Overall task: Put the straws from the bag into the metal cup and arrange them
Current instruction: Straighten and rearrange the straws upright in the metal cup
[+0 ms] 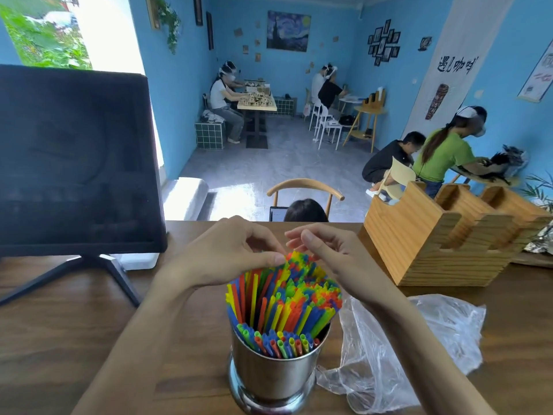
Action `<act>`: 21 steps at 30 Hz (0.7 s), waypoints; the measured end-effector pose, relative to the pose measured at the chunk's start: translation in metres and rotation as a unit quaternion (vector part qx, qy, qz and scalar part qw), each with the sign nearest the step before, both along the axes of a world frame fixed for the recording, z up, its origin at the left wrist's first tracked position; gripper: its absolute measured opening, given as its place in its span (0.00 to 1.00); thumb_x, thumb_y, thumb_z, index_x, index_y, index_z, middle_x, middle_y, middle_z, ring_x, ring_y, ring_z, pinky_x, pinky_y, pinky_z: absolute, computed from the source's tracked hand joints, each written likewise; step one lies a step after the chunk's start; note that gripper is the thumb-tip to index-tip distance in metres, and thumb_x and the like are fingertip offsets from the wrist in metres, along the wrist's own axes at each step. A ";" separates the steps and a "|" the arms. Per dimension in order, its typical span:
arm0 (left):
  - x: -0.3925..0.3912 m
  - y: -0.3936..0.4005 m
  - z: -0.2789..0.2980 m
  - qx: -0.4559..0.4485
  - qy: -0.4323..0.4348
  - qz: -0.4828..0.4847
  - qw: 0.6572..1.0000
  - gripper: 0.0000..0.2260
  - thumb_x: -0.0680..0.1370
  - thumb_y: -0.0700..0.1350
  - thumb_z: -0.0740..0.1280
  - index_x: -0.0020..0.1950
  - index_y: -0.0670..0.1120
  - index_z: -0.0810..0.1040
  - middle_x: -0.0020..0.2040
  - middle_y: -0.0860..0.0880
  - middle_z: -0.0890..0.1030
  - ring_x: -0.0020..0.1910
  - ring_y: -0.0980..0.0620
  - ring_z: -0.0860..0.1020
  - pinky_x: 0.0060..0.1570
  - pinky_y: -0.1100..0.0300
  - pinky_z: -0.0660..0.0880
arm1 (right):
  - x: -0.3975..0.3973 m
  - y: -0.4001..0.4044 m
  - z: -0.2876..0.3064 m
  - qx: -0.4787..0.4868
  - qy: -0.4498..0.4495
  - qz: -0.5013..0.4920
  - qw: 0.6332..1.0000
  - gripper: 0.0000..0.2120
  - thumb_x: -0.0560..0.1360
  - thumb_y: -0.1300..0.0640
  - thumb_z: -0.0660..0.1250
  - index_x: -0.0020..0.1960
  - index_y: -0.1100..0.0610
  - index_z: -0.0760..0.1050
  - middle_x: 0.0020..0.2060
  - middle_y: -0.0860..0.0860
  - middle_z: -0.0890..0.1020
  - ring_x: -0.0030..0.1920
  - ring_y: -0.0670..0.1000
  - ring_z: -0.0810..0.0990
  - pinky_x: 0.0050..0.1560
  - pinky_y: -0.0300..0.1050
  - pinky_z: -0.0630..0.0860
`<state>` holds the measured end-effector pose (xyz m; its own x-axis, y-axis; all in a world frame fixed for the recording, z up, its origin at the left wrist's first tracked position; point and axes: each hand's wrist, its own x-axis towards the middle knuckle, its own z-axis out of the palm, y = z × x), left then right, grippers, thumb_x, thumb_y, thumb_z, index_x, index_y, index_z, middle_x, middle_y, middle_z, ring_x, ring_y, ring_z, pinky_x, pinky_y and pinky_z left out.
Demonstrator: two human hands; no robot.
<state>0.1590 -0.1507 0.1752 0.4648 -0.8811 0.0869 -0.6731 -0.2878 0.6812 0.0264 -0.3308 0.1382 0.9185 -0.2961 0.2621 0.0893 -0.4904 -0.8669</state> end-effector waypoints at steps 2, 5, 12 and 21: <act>0.000 -0.001 0.003 -0.013 0.007 0.009 1.000 0.03 0.76 0.50 0.74 0.46 0.53 0.87 0.36 0.64 0.83 0.36 0.69 0.78 0.37 0.76 0.70 | -0.001 0.002 0.001 0.005 0.001 0.000 1.000 0.13 0.81 0.46 0.62 0.57 0.48 0.83 0.49 0.45 0.86 0.55 0.46 0.84 0.60 0.48 0.80; -0.002 -0.002 0.005 -0.030 -0.011 0.024 0.999 0.02 0.75 0.52 0.75 0.43 0.56 0.86 0.36 0.64 0.82 0.36 0.68 0.76 0.36 0.71 0.69 | -0.002 0.008 0.005 -0.006 0.000 0.000 1.000 0.12 0.82 0.47 0.63 0.57 0.48 0.83 0.50 0.44 0.86 0.55 0.47 0.84 0.62 0.55 0.80; -0.016 0.003 0.030 -0.274 -0.061 0.089 0.956 0.04 0.76 0.50 0.72 0.47 0.59 0.86 0.43 0.62 0.86 0.43 0.58 0.82 0.44 0.65 0.76 | -0.008 0.016 0.017 0.007 -0.034 0.067 0.997 0.18 0.82 0.49 0.65 0.72 0.45 0.72 0.59 0.42 0.84 0.66 0.45 0.79 0.68 0.57 0.74; -0.031 0.012 0.056 -0.560 -0.022 0.197 0.804 0.15 0.74 0.61 0.72 0.54 0.52 0.83 0.50 0.54 0.87 0.48 0.56 0.84 0.49 0.57 0.79 | -0.005 0.018 0.026 0.033 -0.156 0.027 0.987 0.08 0.81 0.56 0.68 0.58 0.55 0.83 0.40 0.49 0.86 0.47 0.50 0.85 0.53 0.51 0.79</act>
